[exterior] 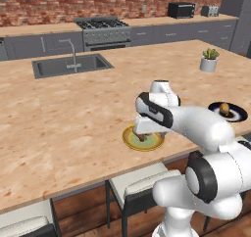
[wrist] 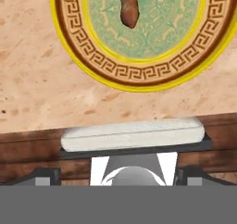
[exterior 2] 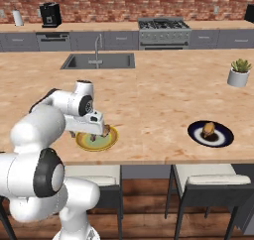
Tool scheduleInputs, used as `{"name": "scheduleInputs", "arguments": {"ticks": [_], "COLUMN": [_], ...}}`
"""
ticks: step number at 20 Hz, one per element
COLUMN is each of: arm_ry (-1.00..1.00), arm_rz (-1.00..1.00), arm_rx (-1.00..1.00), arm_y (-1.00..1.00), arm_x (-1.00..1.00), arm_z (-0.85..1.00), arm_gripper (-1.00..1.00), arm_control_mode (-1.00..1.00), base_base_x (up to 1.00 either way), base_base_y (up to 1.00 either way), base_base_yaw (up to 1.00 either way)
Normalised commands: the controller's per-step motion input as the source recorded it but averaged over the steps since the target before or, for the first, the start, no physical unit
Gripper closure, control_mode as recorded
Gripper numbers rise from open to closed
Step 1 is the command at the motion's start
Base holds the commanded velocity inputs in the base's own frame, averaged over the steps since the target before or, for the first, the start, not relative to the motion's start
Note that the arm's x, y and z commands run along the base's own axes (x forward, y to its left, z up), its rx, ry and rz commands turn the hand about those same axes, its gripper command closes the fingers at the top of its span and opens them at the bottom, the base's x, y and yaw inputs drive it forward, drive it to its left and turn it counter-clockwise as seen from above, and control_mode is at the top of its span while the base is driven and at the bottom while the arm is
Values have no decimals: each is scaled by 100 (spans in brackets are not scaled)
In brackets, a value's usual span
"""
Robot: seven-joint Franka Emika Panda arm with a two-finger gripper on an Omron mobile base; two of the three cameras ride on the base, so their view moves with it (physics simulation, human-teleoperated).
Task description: Take the chicken drumsticks from the pan and place one on each plate on the dining counter.
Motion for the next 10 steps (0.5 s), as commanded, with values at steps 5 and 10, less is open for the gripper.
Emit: {"name": "scheduleInputs", "arguments": {"ticks": [5, 10], "arm_ry": [-11, -16], "arm_rz": [-1, 0], "arm_rx": [0, -1], "arm_y": [-8, -5], "arm_x": [-85, -81], "arm_z": [28, 26], "arm_gripper": [-100, -100], "arm_control_mode": [-100, -100], "base_base_x": [0, 0], "base_base_y": [0, 0], "base_base_yaw": [0, 0]}}
